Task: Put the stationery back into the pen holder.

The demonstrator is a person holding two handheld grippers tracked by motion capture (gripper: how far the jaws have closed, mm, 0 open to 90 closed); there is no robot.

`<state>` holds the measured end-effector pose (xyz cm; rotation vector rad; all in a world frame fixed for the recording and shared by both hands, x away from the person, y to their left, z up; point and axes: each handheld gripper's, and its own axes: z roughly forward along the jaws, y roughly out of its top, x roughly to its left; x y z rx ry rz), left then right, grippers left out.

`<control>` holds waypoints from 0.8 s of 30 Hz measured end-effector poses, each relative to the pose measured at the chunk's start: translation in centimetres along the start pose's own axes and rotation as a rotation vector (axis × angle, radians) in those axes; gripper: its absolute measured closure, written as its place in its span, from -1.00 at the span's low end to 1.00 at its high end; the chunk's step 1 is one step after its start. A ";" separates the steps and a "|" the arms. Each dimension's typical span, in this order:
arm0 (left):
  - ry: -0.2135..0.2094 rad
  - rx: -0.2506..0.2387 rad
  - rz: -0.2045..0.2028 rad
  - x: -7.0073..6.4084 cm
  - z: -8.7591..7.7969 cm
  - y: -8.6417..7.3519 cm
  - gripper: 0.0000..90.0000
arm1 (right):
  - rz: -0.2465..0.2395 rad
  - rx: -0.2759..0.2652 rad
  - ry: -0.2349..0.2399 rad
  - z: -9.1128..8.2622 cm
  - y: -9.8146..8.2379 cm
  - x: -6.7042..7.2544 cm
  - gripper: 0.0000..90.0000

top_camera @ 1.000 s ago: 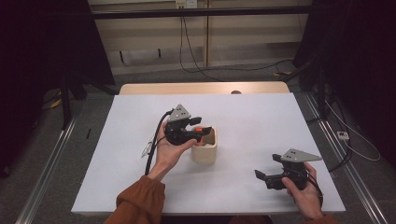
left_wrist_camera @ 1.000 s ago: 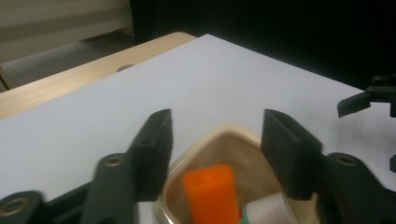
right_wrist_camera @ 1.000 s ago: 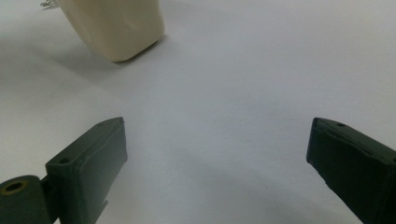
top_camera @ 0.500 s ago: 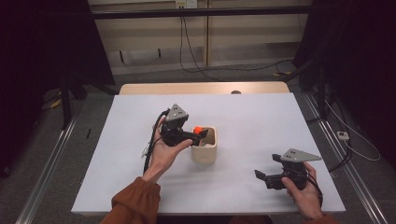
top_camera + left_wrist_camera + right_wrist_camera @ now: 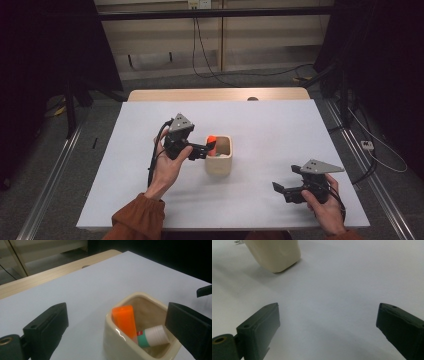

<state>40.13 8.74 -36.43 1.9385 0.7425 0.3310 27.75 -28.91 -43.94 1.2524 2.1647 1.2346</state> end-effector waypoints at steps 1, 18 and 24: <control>0.000 -0.001 0.001 0.1 -0.1 -0.1 -0.89 | -0.001 0.000 0.000 0.0 0.0 0.0 -0.88; -0.007 0.021 -0.049 2.8 -2.4 -1.2 -0.82 | -0.002 -0.002 0.004 0.0 0.0 0.0 -0.88; 0.017 0.008 -0.065 3.9 -3.4 -1.2 -0.79 | 0.000 -0.002 0.004 -0.1 0.0 0.0 -0.88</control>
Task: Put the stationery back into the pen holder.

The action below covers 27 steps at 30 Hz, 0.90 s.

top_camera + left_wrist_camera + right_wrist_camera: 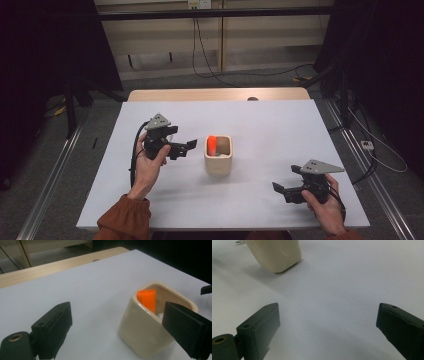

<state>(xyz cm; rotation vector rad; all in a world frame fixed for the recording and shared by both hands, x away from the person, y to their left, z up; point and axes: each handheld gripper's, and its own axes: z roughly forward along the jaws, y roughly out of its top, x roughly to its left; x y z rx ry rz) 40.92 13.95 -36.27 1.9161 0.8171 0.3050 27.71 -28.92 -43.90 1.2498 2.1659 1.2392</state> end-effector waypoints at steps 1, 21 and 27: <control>0.002 0.001 -0.009 0.1 -0.1 0.0 -0.80 | 0.002 0.000 -0.001 0.0 0.0 0.0 -0.88; 0.090 0.082 -0.066 4.4 0.2 -1.7 -0.75 | -0.002 0.001 0.002 0.1 0.0 0.0 -0.88; 0.146 0.119 -0.071 5.6 0.3 -2.1 -0.74 | -0.001 0.001 0.003 0.1 0.0 0.0 -0.88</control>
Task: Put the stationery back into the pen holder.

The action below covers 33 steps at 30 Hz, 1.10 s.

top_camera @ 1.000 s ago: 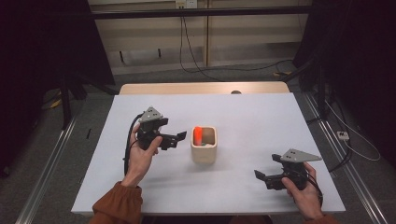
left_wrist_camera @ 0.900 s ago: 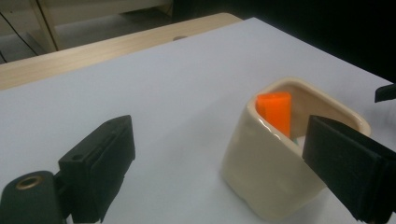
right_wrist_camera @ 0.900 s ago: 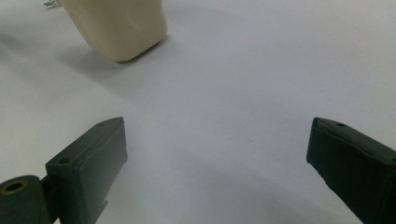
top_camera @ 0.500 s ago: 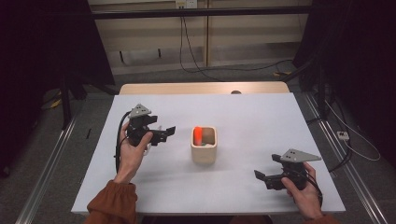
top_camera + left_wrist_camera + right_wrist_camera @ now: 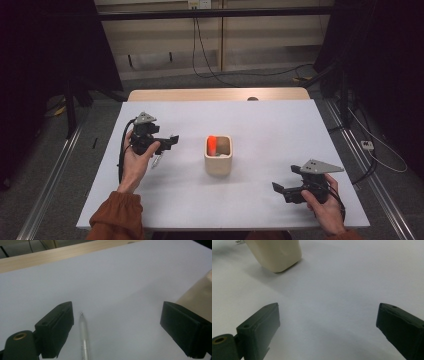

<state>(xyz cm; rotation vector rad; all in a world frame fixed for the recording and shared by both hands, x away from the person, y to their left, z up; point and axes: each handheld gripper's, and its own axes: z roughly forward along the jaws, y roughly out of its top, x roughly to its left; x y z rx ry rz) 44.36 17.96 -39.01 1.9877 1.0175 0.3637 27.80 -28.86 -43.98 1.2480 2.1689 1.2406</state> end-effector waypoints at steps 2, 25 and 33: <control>0.011 0.017 -0.006 0.3 0.1 -0.1 -0.74 | -0.001 0.001 0.001 0.0 0.0 0.0 -0.88; 0.089 0.087 -0.036 2.6 1.4 0.5 -0.65 | 0.003 0.004 0.000 0.0 0.0 0.0 -0.88; 0.106 0.120 -0.047 3.2 2.8 0.9 -0.61 | 0.005 0.006 -0.001 0.1 0.0 0.0 -0.88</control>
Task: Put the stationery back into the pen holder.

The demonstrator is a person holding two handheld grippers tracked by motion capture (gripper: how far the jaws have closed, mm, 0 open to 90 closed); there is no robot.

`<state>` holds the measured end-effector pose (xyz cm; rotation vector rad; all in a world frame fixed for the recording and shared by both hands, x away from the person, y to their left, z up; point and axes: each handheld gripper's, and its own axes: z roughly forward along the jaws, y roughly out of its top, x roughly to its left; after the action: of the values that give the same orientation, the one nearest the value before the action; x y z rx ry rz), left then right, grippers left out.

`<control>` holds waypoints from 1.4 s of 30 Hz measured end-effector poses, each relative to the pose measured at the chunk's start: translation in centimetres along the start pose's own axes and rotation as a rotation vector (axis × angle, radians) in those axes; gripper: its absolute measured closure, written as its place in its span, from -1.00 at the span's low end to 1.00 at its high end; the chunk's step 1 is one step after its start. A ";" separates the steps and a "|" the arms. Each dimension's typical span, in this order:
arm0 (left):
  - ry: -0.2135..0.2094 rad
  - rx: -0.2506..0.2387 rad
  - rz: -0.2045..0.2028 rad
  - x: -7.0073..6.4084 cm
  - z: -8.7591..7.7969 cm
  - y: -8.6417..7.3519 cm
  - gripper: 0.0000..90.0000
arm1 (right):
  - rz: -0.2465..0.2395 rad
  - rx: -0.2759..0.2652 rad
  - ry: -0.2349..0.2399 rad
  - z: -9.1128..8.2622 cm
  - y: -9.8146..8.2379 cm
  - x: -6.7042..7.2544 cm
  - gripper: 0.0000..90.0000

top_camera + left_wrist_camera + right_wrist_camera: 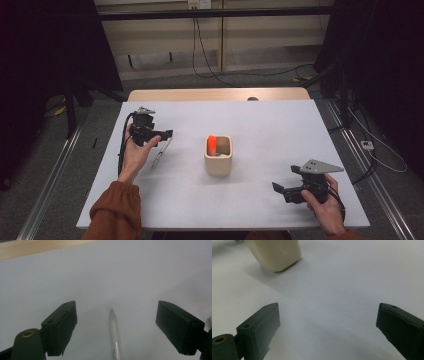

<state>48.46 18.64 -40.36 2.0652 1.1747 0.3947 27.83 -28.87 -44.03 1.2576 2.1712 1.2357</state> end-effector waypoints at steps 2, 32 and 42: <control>0.003 -0.003 -0.018 0.1 0.4 -0.1 -0.61 | -0.001 0.000 0.000 0.0 0.0 0.0 -0.88; 0.021 0.149 -0.062 0.4 2.7 -1.6 -0.10 | 0.002 0.006 0.001 0.0 -0.1 0.0 -0.88; 0.047 0.193 -0.054 0.1 3.3 -1.7 0.10 | -0.006 0.004 0.005 -0.1 -0.1 0.0 -0.88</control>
<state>49.35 17.85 -43.94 2.1931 1.3391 0.3160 27.75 -28.94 -44.05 1.2507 2.1806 1.2338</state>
